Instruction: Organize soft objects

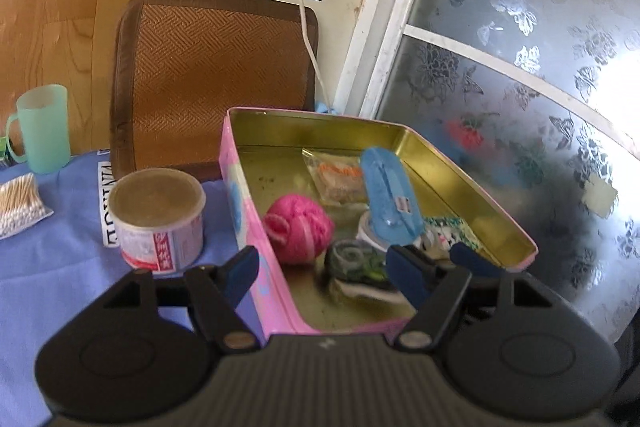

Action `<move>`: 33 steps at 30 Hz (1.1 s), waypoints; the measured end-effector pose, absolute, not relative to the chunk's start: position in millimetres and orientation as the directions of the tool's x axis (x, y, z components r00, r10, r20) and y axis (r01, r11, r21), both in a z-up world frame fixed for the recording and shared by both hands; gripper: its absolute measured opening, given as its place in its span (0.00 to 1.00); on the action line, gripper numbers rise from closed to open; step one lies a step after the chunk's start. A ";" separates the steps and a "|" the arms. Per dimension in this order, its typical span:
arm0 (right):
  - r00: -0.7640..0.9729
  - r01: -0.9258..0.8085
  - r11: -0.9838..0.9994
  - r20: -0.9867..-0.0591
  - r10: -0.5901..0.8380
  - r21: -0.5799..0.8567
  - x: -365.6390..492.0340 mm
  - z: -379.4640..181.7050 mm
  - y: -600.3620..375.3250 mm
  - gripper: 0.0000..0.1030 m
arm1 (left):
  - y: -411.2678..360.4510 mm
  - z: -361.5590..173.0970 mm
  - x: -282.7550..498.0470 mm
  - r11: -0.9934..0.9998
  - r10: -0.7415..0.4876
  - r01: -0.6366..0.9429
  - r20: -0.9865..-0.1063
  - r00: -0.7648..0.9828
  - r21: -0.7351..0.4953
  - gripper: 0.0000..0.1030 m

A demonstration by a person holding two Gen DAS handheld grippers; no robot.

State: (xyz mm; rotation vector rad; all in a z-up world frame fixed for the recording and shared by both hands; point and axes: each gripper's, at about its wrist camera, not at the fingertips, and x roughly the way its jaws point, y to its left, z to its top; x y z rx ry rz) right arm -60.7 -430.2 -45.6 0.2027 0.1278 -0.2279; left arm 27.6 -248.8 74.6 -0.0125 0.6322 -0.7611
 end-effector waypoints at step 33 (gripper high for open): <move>0.982 0.109 0.981 -0.174 -0.081 0.163 -82.7 -24.0 -354.1 0.55 | -113.1 46.0 16.5 0.916 -0.345 0.399 -0.591 0.729 -0.042 0.73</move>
